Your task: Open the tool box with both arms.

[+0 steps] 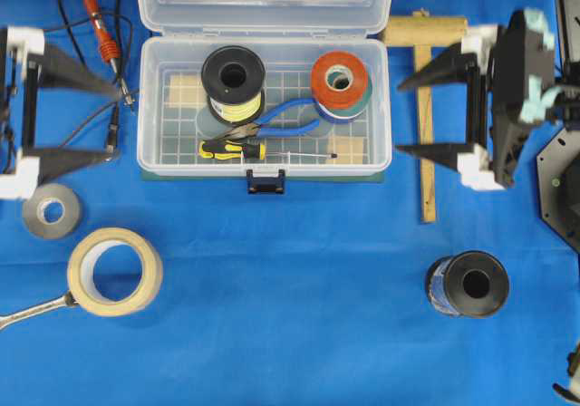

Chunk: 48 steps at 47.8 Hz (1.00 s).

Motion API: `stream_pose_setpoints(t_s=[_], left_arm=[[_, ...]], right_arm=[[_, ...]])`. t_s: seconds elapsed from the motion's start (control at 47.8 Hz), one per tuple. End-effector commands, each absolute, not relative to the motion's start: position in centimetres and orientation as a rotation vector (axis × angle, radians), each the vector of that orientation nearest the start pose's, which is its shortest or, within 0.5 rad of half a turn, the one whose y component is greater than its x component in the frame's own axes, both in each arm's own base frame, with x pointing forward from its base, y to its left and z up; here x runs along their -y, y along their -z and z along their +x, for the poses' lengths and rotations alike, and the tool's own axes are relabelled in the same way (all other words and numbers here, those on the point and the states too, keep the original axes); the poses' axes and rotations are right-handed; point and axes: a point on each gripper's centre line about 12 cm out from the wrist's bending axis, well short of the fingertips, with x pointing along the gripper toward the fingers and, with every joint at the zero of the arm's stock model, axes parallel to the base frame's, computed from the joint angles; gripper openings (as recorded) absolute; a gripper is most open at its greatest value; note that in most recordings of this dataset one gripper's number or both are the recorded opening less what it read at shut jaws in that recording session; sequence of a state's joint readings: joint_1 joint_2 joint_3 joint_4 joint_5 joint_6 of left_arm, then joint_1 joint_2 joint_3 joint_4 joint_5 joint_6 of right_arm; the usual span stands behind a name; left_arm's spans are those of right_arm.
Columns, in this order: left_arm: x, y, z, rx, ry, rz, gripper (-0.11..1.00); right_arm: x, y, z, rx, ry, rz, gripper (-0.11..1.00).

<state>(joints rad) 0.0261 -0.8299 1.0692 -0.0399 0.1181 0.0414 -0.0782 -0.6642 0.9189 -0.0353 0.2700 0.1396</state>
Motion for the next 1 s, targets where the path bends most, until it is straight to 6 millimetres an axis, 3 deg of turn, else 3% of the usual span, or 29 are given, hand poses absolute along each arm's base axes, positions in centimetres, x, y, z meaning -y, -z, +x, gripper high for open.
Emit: stream_pose_setpoints(t_s=[0.0,0.272,0.669,0.982], left_arm=[[0.4,-26.3,21.9,-0.33,0.019,0.001,0.92],[1.2,-23.1,20.2,-0.217,0.053,-0.022,0.91],[1.2,-19.6,17.5,-0.207,0.058,-0.042,0.91],[1.1,-17.7,16.7,-0.243,0.056,-0.041,0.91]], right_arm=[[1.2,-26.5,25.1,-0.513,0.08,0.115,0.87],[0.3,-23.2,23.7,-0.49,0.04,0.111,0.87],[0.1,-19.3,19.4,-0.405,0.043,0.179,0.87],[0.2,-16.7,18.6,-0.383,0.054,0.197,0.87]])
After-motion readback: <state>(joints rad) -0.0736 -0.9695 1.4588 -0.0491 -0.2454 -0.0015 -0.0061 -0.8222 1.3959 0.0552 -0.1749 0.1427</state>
